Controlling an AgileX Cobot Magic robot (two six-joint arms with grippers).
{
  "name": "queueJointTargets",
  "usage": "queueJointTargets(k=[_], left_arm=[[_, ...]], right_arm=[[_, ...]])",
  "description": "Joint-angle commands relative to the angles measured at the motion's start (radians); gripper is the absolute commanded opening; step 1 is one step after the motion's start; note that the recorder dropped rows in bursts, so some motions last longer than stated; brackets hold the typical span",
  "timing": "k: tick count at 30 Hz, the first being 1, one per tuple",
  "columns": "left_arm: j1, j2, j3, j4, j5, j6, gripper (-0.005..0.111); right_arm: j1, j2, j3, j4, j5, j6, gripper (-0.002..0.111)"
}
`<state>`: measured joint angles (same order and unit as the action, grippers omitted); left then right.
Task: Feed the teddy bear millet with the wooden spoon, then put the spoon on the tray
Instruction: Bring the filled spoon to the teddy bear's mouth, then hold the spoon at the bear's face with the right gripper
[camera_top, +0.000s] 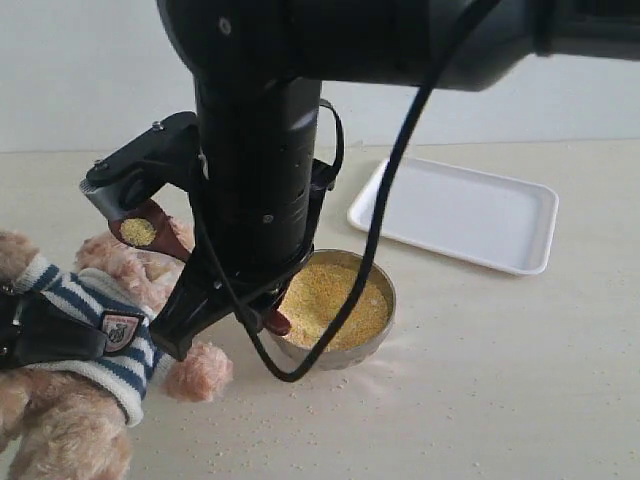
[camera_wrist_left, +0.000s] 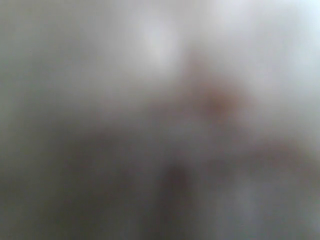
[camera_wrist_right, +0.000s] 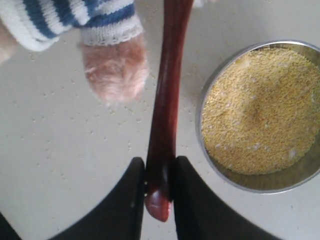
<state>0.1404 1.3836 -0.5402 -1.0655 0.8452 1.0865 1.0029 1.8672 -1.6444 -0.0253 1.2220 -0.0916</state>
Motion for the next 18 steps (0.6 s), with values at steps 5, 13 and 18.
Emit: queueJointTargets(k=[5, 13, 18], left_arm=[[0.001, 0.002, 0.000, -0.014, 0.011, 0.007, 0.006], [0.001, 0.002, 0.000, -0.014, 0.011, 0.007, 0.006], [0.001, 0.002, 0.000, -0.014, 0.011, 0.007, 0.006]], right_arm=[[0.007, 0.111, -0.053, -0.184, -0.001, 0.005, 0.009], [0.106, 0.133, -0.053, -0.466, -0.001, 0.023, 0.009], [0.137, 0.155, -0.053, -0.495, -0.001, 0.054, 0.009]])
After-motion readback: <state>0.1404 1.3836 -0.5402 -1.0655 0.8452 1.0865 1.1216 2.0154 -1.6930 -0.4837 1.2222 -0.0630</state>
